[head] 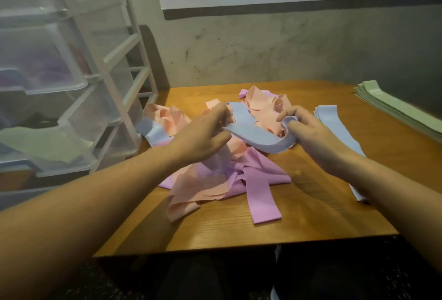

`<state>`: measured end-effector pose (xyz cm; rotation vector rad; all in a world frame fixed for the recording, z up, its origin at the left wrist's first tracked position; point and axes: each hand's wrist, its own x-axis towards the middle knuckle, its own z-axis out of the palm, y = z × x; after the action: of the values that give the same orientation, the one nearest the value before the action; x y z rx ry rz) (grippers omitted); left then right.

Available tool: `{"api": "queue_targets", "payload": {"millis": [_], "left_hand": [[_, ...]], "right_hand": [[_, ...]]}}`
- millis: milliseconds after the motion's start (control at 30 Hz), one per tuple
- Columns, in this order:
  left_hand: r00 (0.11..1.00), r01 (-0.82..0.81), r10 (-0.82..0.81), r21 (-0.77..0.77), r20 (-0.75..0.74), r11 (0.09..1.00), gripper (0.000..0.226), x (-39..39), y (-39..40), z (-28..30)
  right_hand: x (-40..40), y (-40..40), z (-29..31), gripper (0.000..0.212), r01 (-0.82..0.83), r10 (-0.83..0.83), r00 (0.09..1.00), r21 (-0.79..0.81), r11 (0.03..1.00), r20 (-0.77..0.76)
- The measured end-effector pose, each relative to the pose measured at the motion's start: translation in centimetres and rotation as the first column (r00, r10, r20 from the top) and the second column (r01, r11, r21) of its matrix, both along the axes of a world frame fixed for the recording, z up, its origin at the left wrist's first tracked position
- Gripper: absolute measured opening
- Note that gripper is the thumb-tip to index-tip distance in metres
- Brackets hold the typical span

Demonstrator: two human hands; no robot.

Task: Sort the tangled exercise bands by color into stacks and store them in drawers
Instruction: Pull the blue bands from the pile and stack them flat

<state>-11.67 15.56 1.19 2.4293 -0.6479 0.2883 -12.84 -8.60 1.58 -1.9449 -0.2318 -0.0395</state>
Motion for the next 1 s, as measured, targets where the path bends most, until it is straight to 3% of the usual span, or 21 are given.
{"api": "queue_targets", "payload": {"millis": [200,367,467,567,667,767,867,933,1000], "left_hand": [[0.998,0.025,-0.031,-0.109,-0.053,0.994,0.025,-2.8,-1.2,-0.6],[1.0,0.024,-0.023,-0.139,0.011,0.99,0.037,-4.5,-0.9,-1.3],[1.0,-0.007,0.007,-0.131,-0.002,0.991,0.048,-5.7,-0.9,-1.3],[0.999,-0.005,-0.006,-0.206,-0.053,0.978,0.036,-6.8,-1.3,-1.3],[0.997,0.009,-0.028,-0.252,-0.069,0.968,0.017,-7.6,-1.8,-1.7],[0.994,-0.007,-0.02,-0.246,-0.106,0.969,0.045,-8.4,-2.5,-1.5],[0.99,-0.048,0.004,-0.315,-0.138,0.948,0.054,-8.8,-3.3,-1.2],[0.978,-0.072,-0.006,-0.36,-0.211,0.93,0.045,-8.9,-3.7,-1.1],[0.971,-0.097,0.021,-0.309,-0.24,0.946,0.029,-8.8,-3.9,-1.0]], "right_hand": [[-1.3,-1.6,1.3,0.025,0.084,-0.084,0.995,0.015,0.996,0.055],[-2.6,-2.8,2.4,0.021,0.109,-0.113,0.992,0.082,0.991,0.047],[-3.5,-3.1,3.3,0.018,0.154,-0.155,0.974,0.017,0.988,0.166],[-3.9,-3.6,3.8,0.017,0.199,-0.193,0.954,-0.002,0.98,0.23],[-4.5,-3.3,4.2,0.02,0.19,-0.206,0.962,0.099,0.977,0.177],[-5.4,-2.7,4.8,0.023,0.132,-0.152,0.979,0.142,0.981,0.138],[-6.3,-2.1,5.5,0.023,0.106,-0.111,0.993,0.116,0.988,0.034],[-6.6,-1.9,5.9,0.03,0.07,-0.061,0.996,0.141,0.988,-0.073],[-6.8,-1.9,6.2,0.034,0.033,-0.004,0.99,0.205,0.978,-0.138]]}}
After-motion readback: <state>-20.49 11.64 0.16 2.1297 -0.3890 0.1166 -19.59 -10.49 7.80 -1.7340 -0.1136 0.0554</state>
